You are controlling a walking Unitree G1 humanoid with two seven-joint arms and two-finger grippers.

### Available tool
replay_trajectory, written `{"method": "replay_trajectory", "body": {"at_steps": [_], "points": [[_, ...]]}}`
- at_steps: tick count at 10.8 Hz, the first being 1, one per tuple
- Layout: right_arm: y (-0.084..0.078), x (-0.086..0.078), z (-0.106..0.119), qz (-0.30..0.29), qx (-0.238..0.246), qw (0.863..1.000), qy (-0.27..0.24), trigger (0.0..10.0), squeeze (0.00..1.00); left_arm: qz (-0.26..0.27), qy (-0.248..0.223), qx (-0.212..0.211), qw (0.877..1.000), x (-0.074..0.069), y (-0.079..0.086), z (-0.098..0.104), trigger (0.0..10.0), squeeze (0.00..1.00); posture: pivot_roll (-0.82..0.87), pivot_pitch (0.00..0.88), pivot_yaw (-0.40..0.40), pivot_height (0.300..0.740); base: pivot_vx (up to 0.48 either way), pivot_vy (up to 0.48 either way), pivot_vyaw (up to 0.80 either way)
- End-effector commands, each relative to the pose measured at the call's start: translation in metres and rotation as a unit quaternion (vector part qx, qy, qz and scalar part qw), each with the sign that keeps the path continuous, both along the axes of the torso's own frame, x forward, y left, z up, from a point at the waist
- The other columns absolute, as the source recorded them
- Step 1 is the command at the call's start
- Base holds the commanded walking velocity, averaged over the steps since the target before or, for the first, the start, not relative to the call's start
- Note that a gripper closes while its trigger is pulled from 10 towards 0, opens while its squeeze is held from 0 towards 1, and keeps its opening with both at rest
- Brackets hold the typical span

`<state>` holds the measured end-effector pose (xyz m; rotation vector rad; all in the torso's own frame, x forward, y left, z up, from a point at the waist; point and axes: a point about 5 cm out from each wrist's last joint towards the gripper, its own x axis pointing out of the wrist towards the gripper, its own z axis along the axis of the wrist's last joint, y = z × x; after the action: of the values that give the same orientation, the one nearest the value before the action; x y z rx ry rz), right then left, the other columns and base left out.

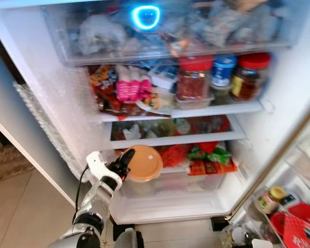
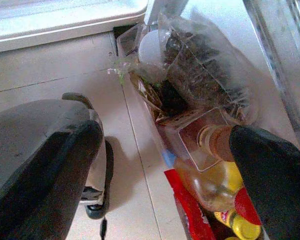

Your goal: Restocking fridge

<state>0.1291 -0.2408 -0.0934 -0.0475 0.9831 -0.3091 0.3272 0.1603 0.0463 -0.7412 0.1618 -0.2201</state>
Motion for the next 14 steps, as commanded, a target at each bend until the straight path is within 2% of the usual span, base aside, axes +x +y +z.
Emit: {"method": "replay_trajectory", "body": {"at_steps": [1,9,11,14], "points": [[-0.001,0.001,0.001,0.001,-0.005,1.0,-0.002,10.0,0.0,-0.005,0.002,-0.003,1.0,0.002,0.0,0.002,10.0,0.0,-0.02,0.039,0.054,0.641,0.274,0.0,0.0],[-0.001,0.008,0.003,0.002,-0.009,1.0,-0.015,10.0,0.0,-0.025,-0.009,-0.029,0.999,0.005,-0.009,0.006,10.0,0.0,-0.02,0.034,0.056,0.641,0.277,0.0,0.0],[0.0,0.008,0.003,0.003,-0.009,1.0,-0.014,10.0,0.0,-0.054,-0.012,-0.045,0.997,0.006,-0.016,0.008,10.0,0.0,-0.02,0.037,0.056,0.641,0.281,0.0,0.0],[-0.001,0.008,0.003,0.005,-0.009,1.0,-0.013,10.0,0.0,-0.05,-0.011,-0.043,0.998,0.012,-0.017,0.013,10.0,0.0,-0.03,0.04,0.053,0.641,0.286,0.0,0.0]]}}
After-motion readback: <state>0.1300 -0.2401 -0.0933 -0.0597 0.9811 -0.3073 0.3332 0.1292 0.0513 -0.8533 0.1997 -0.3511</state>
